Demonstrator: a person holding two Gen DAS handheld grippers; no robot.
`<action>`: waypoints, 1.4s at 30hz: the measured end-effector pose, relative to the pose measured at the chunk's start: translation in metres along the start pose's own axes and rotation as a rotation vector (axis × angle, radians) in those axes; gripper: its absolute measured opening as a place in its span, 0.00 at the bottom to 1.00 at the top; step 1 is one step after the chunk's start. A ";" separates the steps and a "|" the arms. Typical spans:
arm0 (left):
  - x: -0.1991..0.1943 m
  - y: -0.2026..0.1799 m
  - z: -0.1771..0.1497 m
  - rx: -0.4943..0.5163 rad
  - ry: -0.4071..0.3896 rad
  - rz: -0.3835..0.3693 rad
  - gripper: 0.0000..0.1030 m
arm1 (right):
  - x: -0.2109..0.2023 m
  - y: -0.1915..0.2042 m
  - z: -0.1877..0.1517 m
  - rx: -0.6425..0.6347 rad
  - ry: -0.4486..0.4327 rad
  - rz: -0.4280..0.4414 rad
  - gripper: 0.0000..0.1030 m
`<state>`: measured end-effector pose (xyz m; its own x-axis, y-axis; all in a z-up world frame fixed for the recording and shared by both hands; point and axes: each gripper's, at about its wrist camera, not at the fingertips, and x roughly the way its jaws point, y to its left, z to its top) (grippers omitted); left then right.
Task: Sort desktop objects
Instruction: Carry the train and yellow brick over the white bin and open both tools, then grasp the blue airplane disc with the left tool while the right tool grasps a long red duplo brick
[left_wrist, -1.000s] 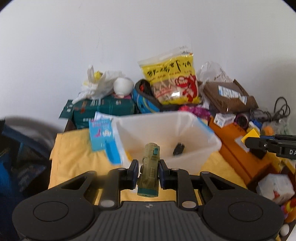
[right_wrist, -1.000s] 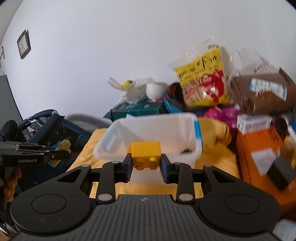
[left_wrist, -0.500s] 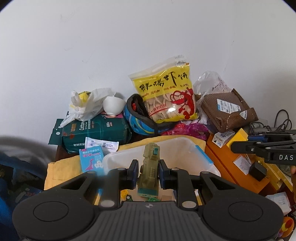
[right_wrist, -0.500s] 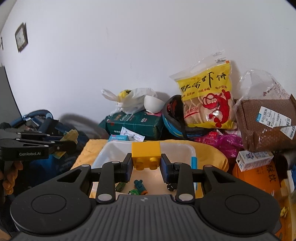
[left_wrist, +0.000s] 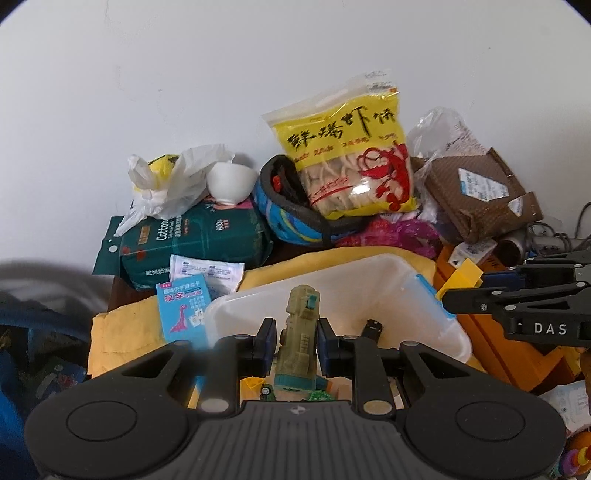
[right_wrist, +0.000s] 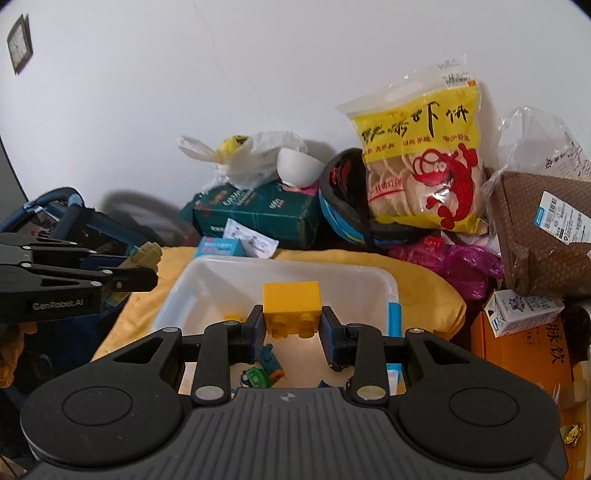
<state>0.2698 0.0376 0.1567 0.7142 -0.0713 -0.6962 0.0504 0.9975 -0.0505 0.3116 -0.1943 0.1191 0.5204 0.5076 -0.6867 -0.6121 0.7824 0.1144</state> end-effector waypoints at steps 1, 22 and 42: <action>0.003 0.000 0.001 0.000 0.003 0.010 0.45 | 0.003 0.000 0.001 -0.005 0.004 -0.008 0.35; -0.034 0.016 -0.185 -0.002 -0.041 0.077 0.73 | -0.026 0.064 -0.183 -0.077 0.085 0.053 0.65; 0.007 -0.049 -0.287 0.061 0.130 -0.002 0.73 | -0.009 0.072 -0.265 0.009 0.183 -0.005 0.26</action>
<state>0.0720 -0.0122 -0.0515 0.6182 -0.0688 -0.7830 0.0968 0.9952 -0.0110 0.1053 -0.2381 -0.0569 0.4060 0.4308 -0.8060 -0.6041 0.7883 0.1170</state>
